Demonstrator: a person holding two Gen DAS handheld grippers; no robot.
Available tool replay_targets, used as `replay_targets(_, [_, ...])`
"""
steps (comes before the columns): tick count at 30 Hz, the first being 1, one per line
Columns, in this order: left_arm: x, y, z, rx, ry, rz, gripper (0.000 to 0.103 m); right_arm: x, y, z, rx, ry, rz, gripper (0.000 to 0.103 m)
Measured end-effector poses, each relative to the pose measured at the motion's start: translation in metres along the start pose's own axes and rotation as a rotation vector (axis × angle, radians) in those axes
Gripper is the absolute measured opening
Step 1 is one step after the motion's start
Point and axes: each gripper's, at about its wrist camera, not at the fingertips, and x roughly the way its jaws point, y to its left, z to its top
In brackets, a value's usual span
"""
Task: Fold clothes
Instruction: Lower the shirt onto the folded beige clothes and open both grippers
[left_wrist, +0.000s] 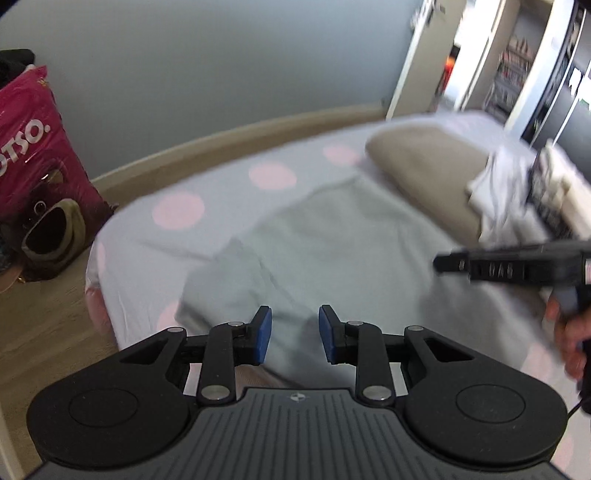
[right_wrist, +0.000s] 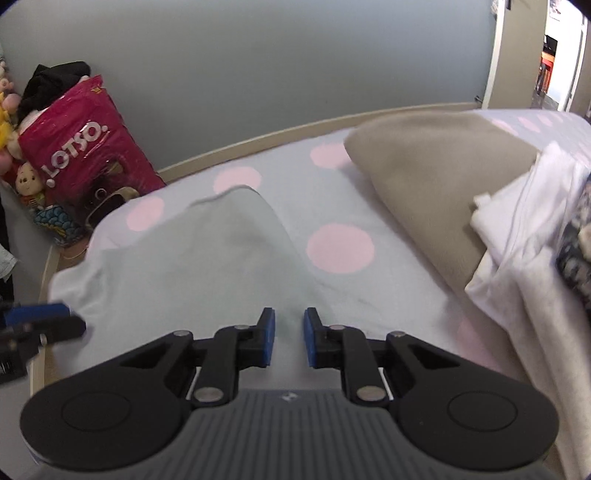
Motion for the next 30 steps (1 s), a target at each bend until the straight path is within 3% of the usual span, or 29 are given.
replay_targets(6, [0.028,0.01,0.0,-0.013,0.061,0.002,0.026,0.033,-0.012,-0.005,0.059,0.008,0.005,0.019])
replay_targets(16, [0.018,-0.002,0.002,0.071,0.028,0.053,0.026,0.027,-0.02,-0.008,0.126,-0.032,0.019,0.019])
replay_targets(21, [-0.02,-0.006,-0.001,0.069,-0.048,-0.049,0.026,-0.012,-0.017,-0.018,0.097,-0.081,0.015,0.023])
replay_targets(24, [-0.036,-0.022,-0.006,0.122,-0.051,-0.12,0.026,-0.031,-0.017,-0.029,0.069,-0.078,0.0,0.023])
replay_targets(30, [-0.02,-0.047,-0.021,0.232,0.042,-0.096,0.026,-0.026,-0.019,-0.05,0.074,-0.004,-0.017,0.023])
